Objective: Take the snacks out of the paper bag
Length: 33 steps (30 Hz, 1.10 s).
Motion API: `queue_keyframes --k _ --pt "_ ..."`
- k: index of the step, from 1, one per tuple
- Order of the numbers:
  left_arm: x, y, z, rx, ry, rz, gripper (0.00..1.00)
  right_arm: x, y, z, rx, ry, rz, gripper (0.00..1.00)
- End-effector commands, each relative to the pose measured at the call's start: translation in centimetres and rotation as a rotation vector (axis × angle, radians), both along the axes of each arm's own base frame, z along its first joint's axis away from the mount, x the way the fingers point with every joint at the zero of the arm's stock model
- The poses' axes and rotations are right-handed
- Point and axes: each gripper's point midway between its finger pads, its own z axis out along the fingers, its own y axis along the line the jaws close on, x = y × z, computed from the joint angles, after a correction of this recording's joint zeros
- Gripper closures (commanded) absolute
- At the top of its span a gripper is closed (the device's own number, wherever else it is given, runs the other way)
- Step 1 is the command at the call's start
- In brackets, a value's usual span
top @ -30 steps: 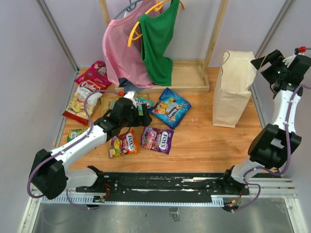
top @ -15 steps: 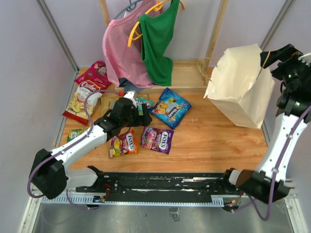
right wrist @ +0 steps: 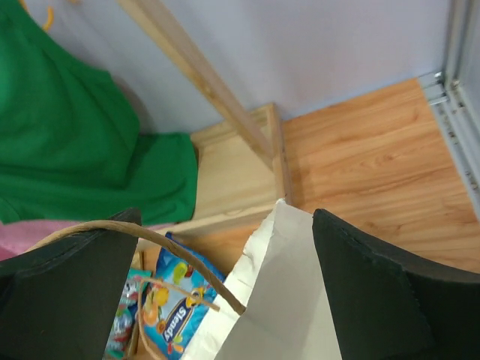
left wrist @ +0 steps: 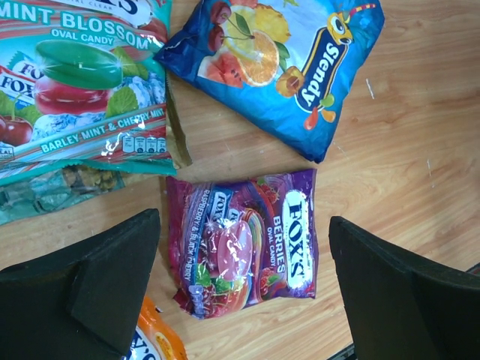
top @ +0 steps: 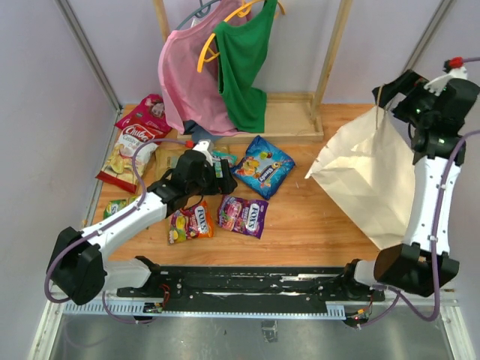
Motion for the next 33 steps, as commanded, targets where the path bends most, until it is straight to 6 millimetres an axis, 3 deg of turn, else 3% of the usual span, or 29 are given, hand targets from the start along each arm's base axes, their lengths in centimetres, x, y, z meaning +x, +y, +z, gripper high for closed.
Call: queue_keyframes --k 1,8,11,16,23,27,33 --pt "0.8 -1.4 1.5 -0.049 -0.035 -0.024 0.02 1.1 3.6 2.2 -0.075 -0.036 0.086 0.01" --pt "0.6 -0.7 1.5 -0.030 -0.038 -0.004 0.02 4.3 7.5 3.7 -0.068 -0.050 0.181 0.01" --pt "0.6 -0.5 1.6 -0.026 -0.042 0.005 0.02 4.6 7.5 4.2 -0.072 -0.062 0.160 0.01" --pt "0.7 -0.4 1.3 -0.019 -0.037 0.009 0.02 4.1 4.7 1.2 -0.082 -0.009 0.054 0.01" --pt "1.0 -1.5 -0.7 -0.031 0.017 -0.007 0.01 0.2 5.1 -3.2 -0.158 0.051 0.010 0.02" --pt "1.0 -2.3 -1.7 -0.056 0.047 -0.018 0.01 -3.2 8.7 -6.1 -0.285 0.091 0.095 0.02" --pt "0.9 -2.3 -2.4 -0.056 0.056 -0.017 0.01 -7.6 18.4 -12.0 -0.657 0.156 0.478 0.02"
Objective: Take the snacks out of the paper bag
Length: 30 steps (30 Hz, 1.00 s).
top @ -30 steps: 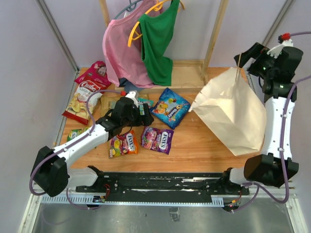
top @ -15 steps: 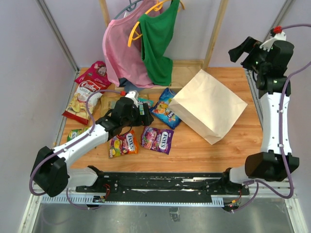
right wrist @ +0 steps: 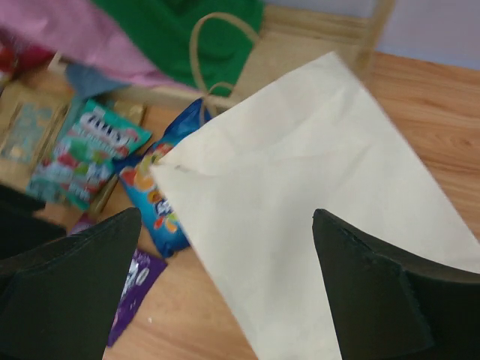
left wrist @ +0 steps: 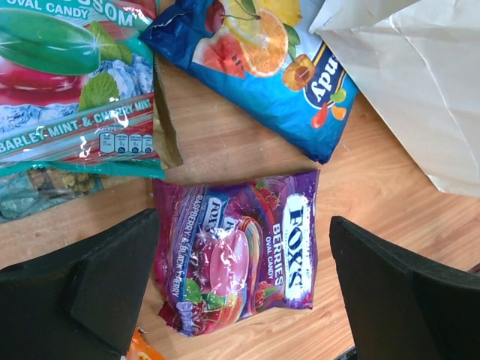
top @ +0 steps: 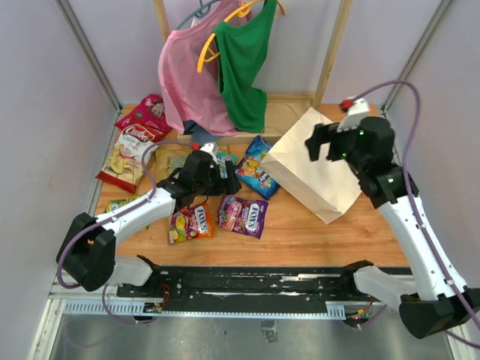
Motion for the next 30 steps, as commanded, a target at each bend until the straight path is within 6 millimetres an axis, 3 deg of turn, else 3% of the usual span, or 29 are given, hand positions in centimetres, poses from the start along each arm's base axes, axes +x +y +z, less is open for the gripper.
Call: queue_keyframes --k 1,4,7,11,14,21,26,30 --pt "0.2 -0.9 0.6 -0.039 -0.025 -0.018 0.01 -2.5 5.0 -4.5 -0.369 0.061 0.274 0.01" --pt "-0.1 -0.8 0.5 -0.043 -0.025 -0.023 0.01 -3.4 8.1 -6.3 -0.483 0.092 0.420 0.01" --pt "-0.4 -0.5 0.5 -0.041 -0.031 -0.023 0.00 -3.4 10.2 -7.6 -0.584 0.087 0.472 0.07" --pt "-0.7 0.0 0.4 -0.031 -0.040 -0.017 0.00 -2.2 11.5 -9.5 -0.676 0.135 0.479 0.23" --pt "-1.0 0.4 0.4 -0.027 -0.047 -0.010 0.00 -1.1 12.4 -10.7 -0.733 0.158 0.470 0.25" --pt "-1.4 1.6 0.4 0.003 -0.063 0.009 0.00 1.3 15.0 -10.3 -0.768 0.131 0.497 0.37" --pt "-1.5 2.4 0.6 0.001 -0.072 0.021 0.00 2.5 15.5 -11.6 -0.818 0.165 0.503 0.47" --pt "-1.6 2.9 0.5 0.002 -0.071 0.027 0.00 3.0 15.7 -12.7 -0.825 0.195 0.512 0.48"
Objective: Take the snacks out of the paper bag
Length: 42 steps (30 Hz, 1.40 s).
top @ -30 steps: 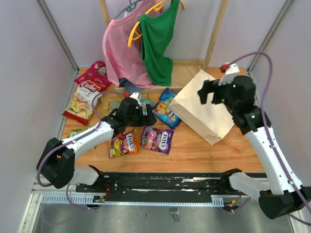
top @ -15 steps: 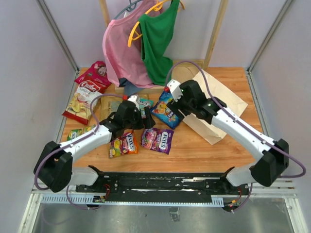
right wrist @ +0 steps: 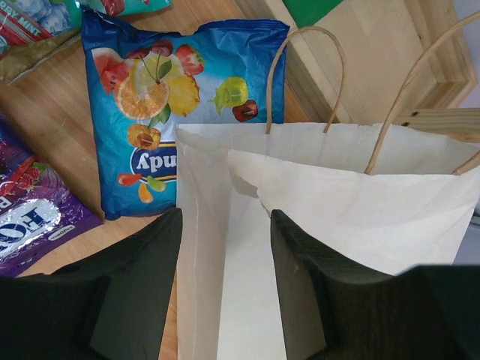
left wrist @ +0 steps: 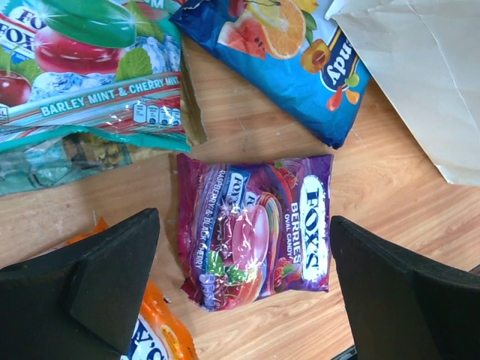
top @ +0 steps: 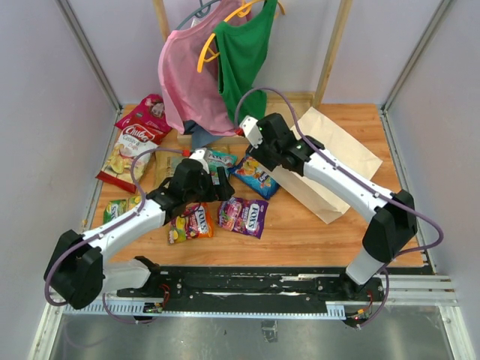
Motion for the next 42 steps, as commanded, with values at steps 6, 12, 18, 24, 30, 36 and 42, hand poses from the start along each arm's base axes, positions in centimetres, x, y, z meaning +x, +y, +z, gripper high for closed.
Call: queue_keyframes --k 6,12,18,24,30,36,42 --pt "0.1 1.2 0.5 0.009 -0.032 0.015 0.00 1.1 -0.3 -1.5 -0.059 0.032 -0.022 0.49" --pt "0.1 1.4 0.4 0.009 -0.031 0.018 0.00 1.8 -0.6 -1.9 -0.068 0.033 -0.040 0.51" --pt "0.1 1.4 0.5 0.009 -0.032 0.019 0.00 2.4 -1.2 -2.3 -0.080 0.031 -0.064 0.55" --pt "0.2 1.4 0.6 0.008 -0.031 0.018 0.00 2.6 -1.3 -2.6 -0.068 0.036 -0.070 0.59" --pt "0.2 1.4 0.6 0.010 -0.030 0.020 0.00 2.8 -1.5 -2.7 -0.066 0.036 -0.076 0.70" --pt "0.2 1.5 0.5 0.011 -0.028 0.020 0.00 2.9 -1.6 -2.7 -0.067 0.032 -0.088 0.85" --pt "0.3 1.5 0.7 0.013 -0.032 0.023 0.00 2.7 -2.2 -1.4 -0.053 0.006 -0.114 0.98"
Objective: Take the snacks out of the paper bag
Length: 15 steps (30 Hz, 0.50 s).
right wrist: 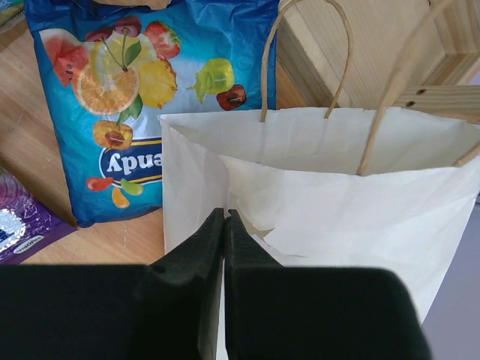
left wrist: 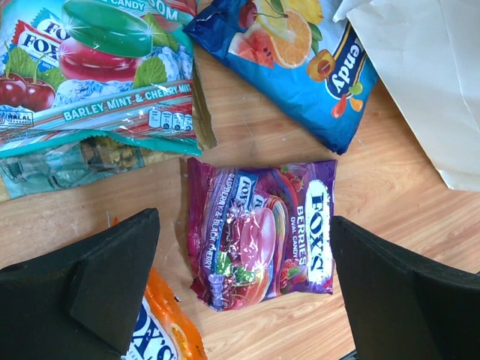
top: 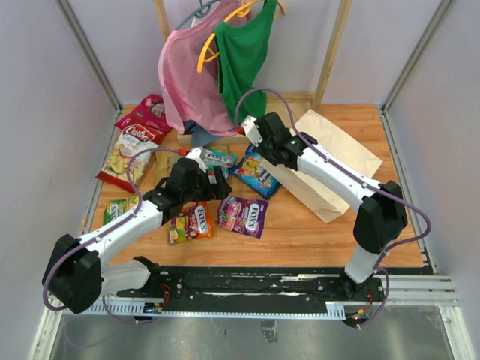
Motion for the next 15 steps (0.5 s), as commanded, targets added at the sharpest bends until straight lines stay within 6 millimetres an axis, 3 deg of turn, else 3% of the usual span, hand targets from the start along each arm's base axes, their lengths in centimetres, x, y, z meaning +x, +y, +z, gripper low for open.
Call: queue_keyframes --k 1,10,15 --pt "0.1 0.4 0.2 0.012 -0.013 0.002 0.00 0.5 -1.1 2.0 0.024 -0.051 -0.058 0.99" --pt "0.2 0.2 0.2 0.008 -0.010 -0.005 0.00 -1.0 -3.4 8.4 0.161 -0.252 -0.125 0.99" --pt "0.2 0.0 0.4 0.004 -0.009 -0.009 0.00 -1.5 -7.0 12.4 0.267 -0.447 -0.251 0.99"
